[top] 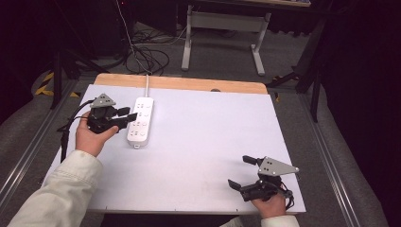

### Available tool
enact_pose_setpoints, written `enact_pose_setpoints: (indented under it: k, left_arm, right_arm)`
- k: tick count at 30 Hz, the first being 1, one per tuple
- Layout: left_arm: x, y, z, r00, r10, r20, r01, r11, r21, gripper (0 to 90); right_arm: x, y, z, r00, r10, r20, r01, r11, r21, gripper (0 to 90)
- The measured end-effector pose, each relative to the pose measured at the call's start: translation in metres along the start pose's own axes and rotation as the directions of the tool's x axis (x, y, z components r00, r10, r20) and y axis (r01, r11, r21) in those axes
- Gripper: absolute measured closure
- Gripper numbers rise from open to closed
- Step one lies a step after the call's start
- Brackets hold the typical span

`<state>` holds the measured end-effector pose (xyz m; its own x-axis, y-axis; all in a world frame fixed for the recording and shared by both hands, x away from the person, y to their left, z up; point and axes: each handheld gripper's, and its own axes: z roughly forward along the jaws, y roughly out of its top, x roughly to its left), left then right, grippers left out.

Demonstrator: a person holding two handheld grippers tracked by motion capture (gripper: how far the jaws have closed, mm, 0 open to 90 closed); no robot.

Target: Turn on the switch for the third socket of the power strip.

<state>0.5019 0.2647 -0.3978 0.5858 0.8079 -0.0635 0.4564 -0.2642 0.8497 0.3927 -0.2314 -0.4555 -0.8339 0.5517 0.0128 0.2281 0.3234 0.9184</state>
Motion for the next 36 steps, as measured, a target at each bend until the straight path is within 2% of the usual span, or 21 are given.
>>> enact_pose_setpoints:
  k: [3, 8, 10, 12, 13, 16, 26, 36]
  left_arm:
    - [0.003, -0.001, 0.006, 0.9999, -0.008, 0.010, 0.008, 1.0000, 0.001, 57.8]
    - [0.007, -0.005, 0.015, 0.9999, 0.011, 0.008, -0.010, 0.9999, -0.009, 58.3]
    - [0.008, -0.006, 0.019, 0.9996, 0.000, 0.028, 0.000, 1.0000, -0.006, 58.4]
    - [0.009, -0.007, 0.024, 0.9994, 0.018, 0.030, -0.018, 0.9998, -0.001, 59.0]
    - [0.009, -0.008, 0.026, 0.9987, -0.001, 0.052, 0.001, 1.0000, 0.002, 59.1]
    - [0.011, -0.010, 0.032, 0.9980, 0.001, 0.064, -0.002, 0.9998, 0.019, 59.1]
    - [0.010, -0.019, 0.052, 0.9995, -0.004, 0.032, 0.002, 0.9981, 0.062, 61.6]
    - [0.009, -0.023, 0.066, 0.9998, -0.007, 0.018, 0.006, 0.9974, 0.071, 63.0]
  right_arm:
    - [0.000, 0.000, 0.000, 1.0000, 0.004, -0.003, -0.004, 1.000, 0.001, 2.7]
    - [0.000, 0.000, 0.000, 1.0000, 0.000, -0.005, 0.000, 1.000, -0.001, 2.8]
    - [0.000, 0.000, 0.000, 1.0000, 0.003, -0.005, -0.003, 1.000, 0.000, 2.8]
    - [0.000, 0.000, 0.000, 1.0000, 0.004, -0.006, -0.004, 1.000, 0.000, 2.9]
    - [0.000, 0.000, 0.000, 0.9999, 0.003, -0.010, -0.003, 1.000, -0.001, 3.2]
    - [0.000, 0.000, 0.001, 0.9999, 0.004, -0.014, -0.004, 1.000, 0.003, 3.2]
    - [-0.001, -0.001, 0.001, 0.9997, 0.008, -0.022, -0.008, 1.000, 0.001, 3.8]
    - [-0.002, -0.001, 0.000, 0.9997, 0.007, -0.023, -0.007, 1.000, 0.001, 3.7]
